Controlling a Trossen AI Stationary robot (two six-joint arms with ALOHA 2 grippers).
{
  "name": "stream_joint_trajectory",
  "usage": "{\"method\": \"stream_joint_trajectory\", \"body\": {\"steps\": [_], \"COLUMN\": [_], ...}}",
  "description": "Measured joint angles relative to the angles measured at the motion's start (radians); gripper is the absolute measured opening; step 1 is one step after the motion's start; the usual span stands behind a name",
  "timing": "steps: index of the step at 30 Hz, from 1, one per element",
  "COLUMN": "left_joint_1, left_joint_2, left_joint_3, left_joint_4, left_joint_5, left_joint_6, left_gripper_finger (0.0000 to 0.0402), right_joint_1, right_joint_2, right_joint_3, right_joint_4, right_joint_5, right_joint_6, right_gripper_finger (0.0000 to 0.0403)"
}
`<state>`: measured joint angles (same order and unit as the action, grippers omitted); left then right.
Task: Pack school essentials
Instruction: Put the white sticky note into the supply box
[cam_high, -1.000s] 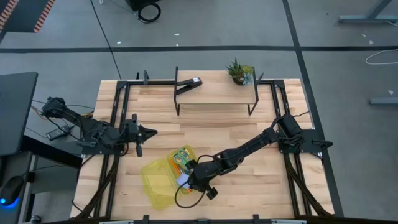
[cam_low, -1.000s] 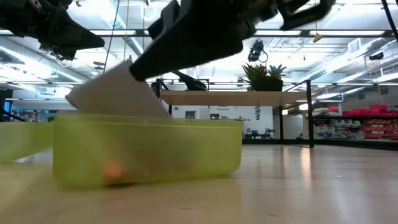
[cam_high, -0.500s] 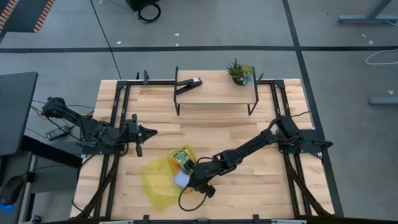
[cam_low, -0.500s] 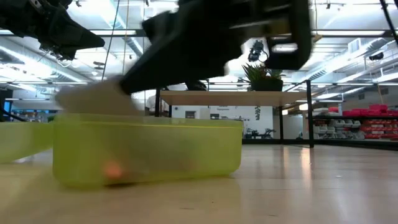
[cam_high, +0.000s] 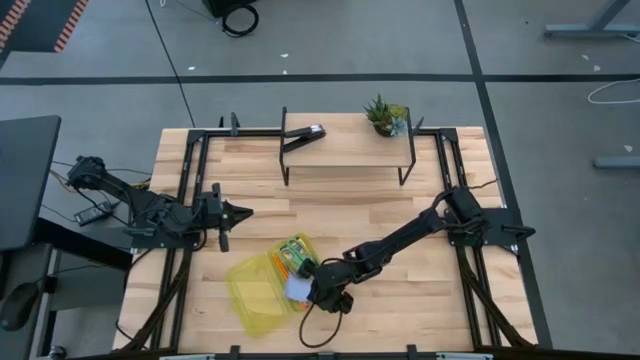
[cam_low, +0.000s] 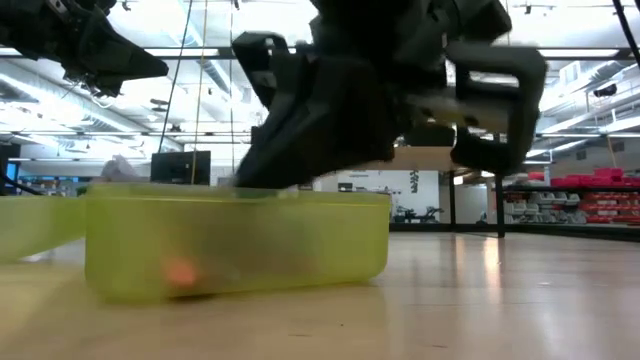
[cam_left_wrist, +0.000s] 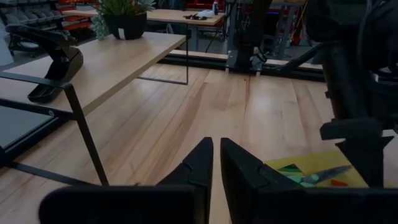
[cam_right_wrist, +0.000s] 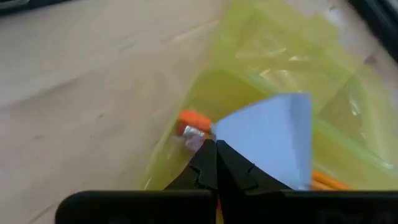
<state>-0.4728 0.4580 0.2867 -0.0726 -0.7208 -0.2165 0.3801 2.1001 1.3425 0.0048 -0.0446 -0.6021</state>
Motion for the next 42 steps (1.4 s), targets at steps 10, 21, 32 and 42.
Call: {"method": "stream_joint_trajectory", "body": {"steps": [10, 21, 32, 42], "left_joint_1": [0.000, 0.000, 0.000, 0.000], "left_joint_2": [0.000, 0.000, 0.000, 0.000], "left_joint_3": [0.000, 0.000, 0.000, 0.000], "left_joint_4": [0.000, 0.000, 0.011, 0.010], "left_joint_5": [0.000, 0.000, 0.001, 0.011], "left_joint_6": [0.000, 0.001, -0.129, -0.165], "left_gripper_finger": [0.0032, 0.0037, 0.0035, 0.0038], "right_joint_1": [0.000, -0.004, -0.005, 0.013], "right_joint_2": [-0.007, -0.007, -0.007, -0.007], "right_joint_3": [0.019, 0.019, 0.019, 0.020], "right_joint_4": [-0.085, -0.121, -0.145, -0.165], "right_joint_5": [-0.023, -0.007, 0.068, 0.228], "right_joint_6": [-0.061, -0.187, -0.347, -0.415], "right_gripper_finger": [0.0006, 0.0006, 0.0006, 0.0011]}}
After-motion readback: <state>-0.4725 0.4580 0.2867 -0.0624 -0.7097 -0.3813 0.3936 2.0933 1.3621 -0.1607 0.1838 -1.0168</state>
